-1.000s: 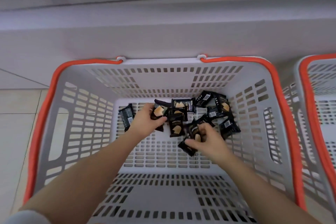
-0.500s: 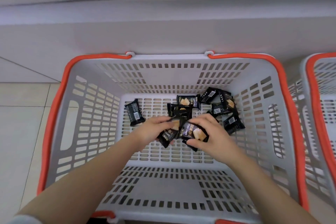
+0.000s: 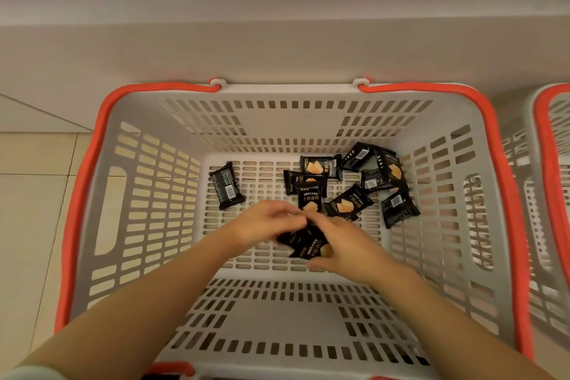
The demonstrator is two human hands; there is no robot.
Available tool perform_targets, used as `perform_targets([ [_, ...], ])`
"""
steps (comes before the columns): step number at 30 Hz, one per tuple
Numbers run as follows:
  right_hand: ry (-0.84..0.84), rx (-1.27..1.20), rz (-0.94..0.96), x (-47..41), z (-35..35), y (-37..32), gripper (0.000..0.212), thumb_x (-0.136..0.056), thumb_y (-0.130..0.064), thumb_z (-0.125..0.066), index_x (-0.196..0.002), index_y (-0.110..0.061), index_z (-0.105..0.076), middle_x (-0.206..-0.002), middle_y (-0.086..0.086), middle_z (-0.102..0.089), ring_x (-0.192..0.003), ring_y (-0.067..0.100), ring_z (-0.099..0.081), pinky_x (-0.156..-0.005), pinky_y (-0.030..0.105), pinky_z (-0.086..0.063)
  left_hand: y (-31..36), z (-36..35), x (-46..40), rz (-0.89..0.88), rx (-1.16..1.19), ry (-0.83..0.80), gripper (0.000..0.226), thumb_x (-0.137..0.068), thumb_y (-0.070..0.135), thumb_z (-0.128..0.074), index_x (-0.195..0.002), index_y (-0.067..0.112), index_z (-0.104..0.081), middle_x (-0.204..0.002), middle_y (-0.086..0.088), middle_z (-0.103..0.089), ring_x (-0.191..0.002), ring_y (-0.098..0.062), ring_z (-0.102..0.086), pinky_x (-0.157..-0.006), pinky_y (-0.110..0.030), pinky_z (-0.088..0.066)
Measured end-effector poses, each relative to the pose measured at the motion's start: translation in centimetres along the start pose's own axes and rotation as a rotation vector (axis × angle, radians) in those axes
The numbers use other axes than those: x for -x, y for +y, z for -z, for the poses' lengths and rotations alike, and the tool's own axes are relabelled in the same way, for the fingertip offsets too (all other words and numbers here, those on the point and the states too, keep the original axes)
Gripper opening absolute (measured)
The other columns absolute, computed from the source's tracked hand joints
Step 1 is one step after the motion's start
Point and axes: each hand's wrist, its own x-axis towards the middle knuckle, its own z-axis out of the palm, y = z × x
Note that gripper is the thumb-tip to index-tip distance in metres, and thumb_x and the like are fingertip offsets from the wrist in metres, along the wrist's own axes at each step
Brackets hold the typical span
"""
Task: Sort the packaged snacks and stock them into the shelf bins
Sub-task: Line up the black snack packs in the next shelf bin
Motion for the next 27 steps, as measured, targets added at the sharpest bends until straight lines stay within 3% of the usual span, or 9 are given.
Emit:
perform_targets([
  [3, -0.047, -0.216, -0.132, -0.9, 0.1, 0.9, 0.077, -0.076, -0.04, -0.073, -0.138, -0.024, -0.03, -0.121, -0.005, -0.056, -0.11, 0.014, -0.055, -0.088, 0.029, -0.049, -1.4, 1.3, -0.7, 0.058, 0.314, 0.353, 0.027, -0.091, 0.032, -0.054, -0.11, 0.014, -0.062, -0.089, -0.001, -0.071, -0.083, -0.018, -0.066, -0.084, -0.031, -0.053],
  [6, -0.01, -0.549, -0.223, -1.8, 0.4, 1.5, 0.052, -0.081, -0.037, -0.069, -0.123, -0.027, -0.04, -0.104, -0.023, -0.05, -0.099, 0.0, -0.052, -0.076, 0.012, -0.041, -3.8, 3.5, -1.9, 0.174, 0.001, 0.845, 0.029, -0.094, 0.017, -0.05, -0.121, 0.01, -0.056, -0.101, 0.003, -0.063, -0.072, -0.012, -0.058, -0.063, -0.025, -0.049],
  [8, 0.011, -0.708, -0.297, -2.2, 0.5, 1.8, 0.038, -0.087, -0.039, -0.061, -0.117, -0.031, -0.04, -0.098, -0.027, -0.043, -0.091, -0.006, -0.048, -0.076, 0.013, -0.038, -5.6, 5.2, -2.8, 0.294, -0.121, 0.964, 0.037, -0.092, 0.018, -0.052, -0.128, 0.006, -0.05, -0.121, -0.01, -0.056, -0.089, -0.025, -0.059, -0.073, -0.036, -0.05],
  [11, 0.003, -0.885, -0.407, -2.7, 0.0, 2.4, 0.019, -0.093, -0.043, -0.05, -0.108, -0.04, -0.038, -0.097, -0.027, -0.044, -0.091, -0.004, -0.047, -0.081, 0.016, -0.037, -6.8, 6.5, -4.2, 0.409, -0.121, 0.962, 0.044, -0.089, 0.027, -0.06, -0.124, 0.002, -0.05, -0.122, -0.019, -0.053, -0.099, -0.035, -0.057, -0.079, -0.044, -0.052],
  [16, -0.059, -1.023, -0.511, -2.5, -0.8, 2.5, 0.024, -0.093, -0.033, -0.046, -0.116, -0.038, -0.042, -0.124, -0.004, -0.05, -0.119, 0.019, -0.045, -0.107, 0.04, -0.033, -6.0, 5.8, -5.9, 0.46, -0.121, 0.988, 0.062, -0.081, 0.035, -0.07, -0.124, 0.002, -0.041, -0.124, -0.016, -0.046, -0.1, -0.036, -0.058, -0.08, -0.05, -0.053],
  [19, -0.018, -1.054, -0.485, -1.8, -0.8, 2.0, 0.016, -0.092, -0.028, -0.051, -0.101, -0.041, -0.053, -0.109, -0.016, -0.059, -0.1, 0.002, -0.055, -0.081, 0.021, -0.045, -5.1, 4.7, -6.1, 0.439, -0.143, 1.015, 0.045, -0.082, 0.023, -0.068, -0.118, 0.006, -0.047, -0.114, -0.016, -0.057, -0.089, -0.034, -0.061, -0.076, -0.047, -0.054],
  [21, -0.001, -1.018, -0.428, -1.2, -0.4, 1.7, 0.014, -0.091, -0.026, -0.056, -0.096, -0.039, -0.053, -0.098, -0.02, -0.06, -0.086, -0.005, -0.056, -0.064, 0.014, -0.041, -4.4, 3.5, -5.8, 0.321, 0.011, 0.984, 0.037, -0.083, 0.015, -0.064, -0.116, 0.007, -0.048, -0.107, -0.012, -0.061, -0.081, -0.027, -0.06, -0.07, -0.038, -0.052],
  [24, 0.062, -0.922, -0.319, -0.4, 1.1, 1.5, 0.017, -0.089, -0.022, -0.062, -0.101, -0.031, -0.055, -0.101, -0.011, -0.064, -0.093, 0.005, -0.061, -0.075, 0.02, -0.046, -3.2, 1.8, -4.3, 0.185, 0.452, 0.792, 0.011, -0.09, 0.009, -0.054, -0.101, 0.007, -0.056, -0.087, -0.004, -0.064, -0.074, -0.019, -0.061, -0.065, -0.032, -0.053],
  [27, 0.131, -0.715, -0.257, 0.3, 2.8, 1.3, 0.033, -0.086, -0.019, -0.066, -0.117, -0.022, -0.056, -0.111, -0.008, -0.061, -0.102, 0.008, -0.059, -0.088, 0.026, -0.047, -2.7, 1.2, -1.9, 0.156, 0.793, 0.446, 0.015, -0.095, 0.011, -0.045, -0.096, 0.012, -0.06, -0.093, -0.007, -0.068, -0.084, -0.019, -0.065, -0.062, -0.027, -0.051],
])
